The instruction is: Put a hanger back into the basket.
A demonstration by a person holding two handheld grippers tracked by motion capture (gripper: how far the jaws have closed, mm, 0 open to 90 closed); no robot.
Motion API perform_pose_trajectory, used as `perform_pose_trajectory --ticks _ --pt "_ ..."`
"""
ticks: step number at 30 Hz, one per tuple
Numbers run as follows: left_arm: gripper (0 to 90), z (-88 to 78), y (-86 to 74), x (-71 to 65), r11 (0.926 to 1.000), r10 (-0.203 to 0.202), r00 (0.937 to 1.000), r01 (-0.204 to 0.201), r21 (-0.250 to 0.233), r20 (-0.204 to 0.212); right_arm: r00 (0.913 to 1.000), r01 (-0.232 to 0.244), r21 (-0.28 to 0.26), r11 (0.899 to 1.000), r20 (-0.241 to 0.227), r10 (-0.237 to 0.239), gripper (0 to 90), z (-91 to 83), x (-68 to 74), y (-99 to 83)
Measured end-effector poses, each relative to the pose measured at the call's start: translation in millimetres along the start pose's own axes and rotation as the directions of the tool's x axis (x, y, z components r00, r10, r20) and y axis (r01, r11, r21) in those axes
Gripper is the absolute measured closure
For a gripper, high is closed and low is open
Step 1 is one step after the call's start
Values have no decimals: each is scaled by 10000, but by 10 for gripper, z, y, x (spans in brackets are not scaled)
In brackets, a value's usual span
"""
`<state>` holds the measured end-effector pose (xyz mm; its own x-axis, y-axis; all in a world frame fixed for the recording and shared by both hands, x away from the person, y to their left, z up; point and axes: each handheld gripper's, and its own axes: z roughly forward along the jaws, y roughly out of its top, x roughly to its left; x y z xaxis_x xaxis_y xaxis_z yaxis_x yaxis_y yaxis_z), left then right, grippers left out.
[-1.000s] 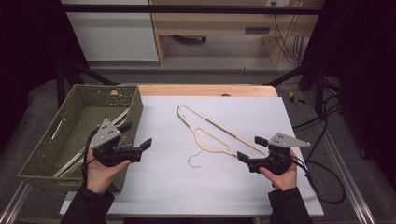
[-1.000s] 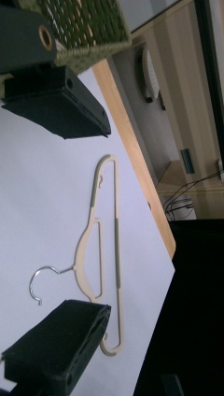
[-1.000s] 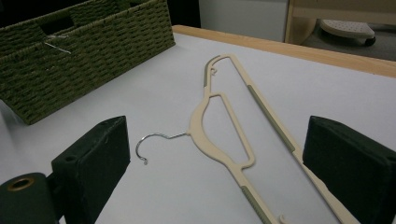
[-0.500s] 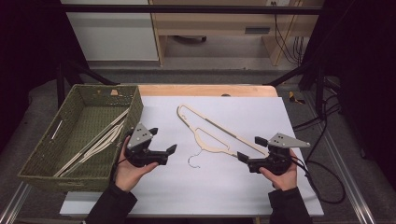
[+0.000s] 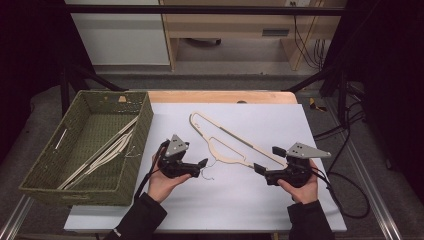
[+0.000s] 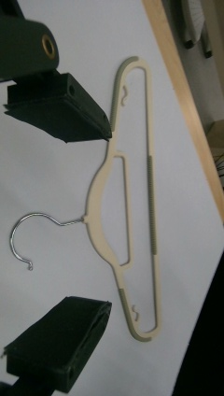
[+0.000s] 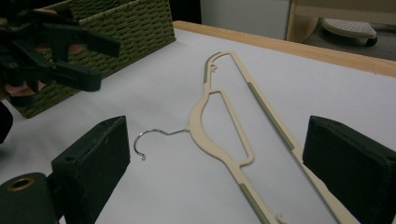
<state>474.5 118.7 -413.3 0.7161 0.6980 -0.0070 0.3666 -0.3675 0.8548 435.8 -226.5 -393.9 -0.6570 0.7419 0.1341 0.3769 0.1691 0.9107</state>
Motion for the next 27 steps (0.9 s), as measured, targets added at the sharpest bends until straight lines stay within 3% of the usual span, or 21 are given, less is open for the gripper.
perform_pose_trajectory --ticks 4,10,17,21,27 --pt "154 172 -38 -42 9988 78 10000 -77 492 -22 10000 3 -2 10000 -70 -3 84 -8 -16 -7" --pt "229 407 -92 -65 9964 -67 10000 71 849 -50 10000 -68 -76 9999 -58 67 86 -13 -14 -4" --pt "399 642 -159 -80 9919 -214 9998 214 1250 -12 10000 -81 -51 10000 -22 80 88 1 -8 -4" --pt "484 749 -186 -105 9865 -4 9999 24 1640 -128 10000 -51 -27 10000 20 52 88 -3 -16 -2" --pt "588 823 -219 -89 9809 -50 9999 71 1942 -117 10000 9 38 10000 -46 -8 89 11 -15 -9"
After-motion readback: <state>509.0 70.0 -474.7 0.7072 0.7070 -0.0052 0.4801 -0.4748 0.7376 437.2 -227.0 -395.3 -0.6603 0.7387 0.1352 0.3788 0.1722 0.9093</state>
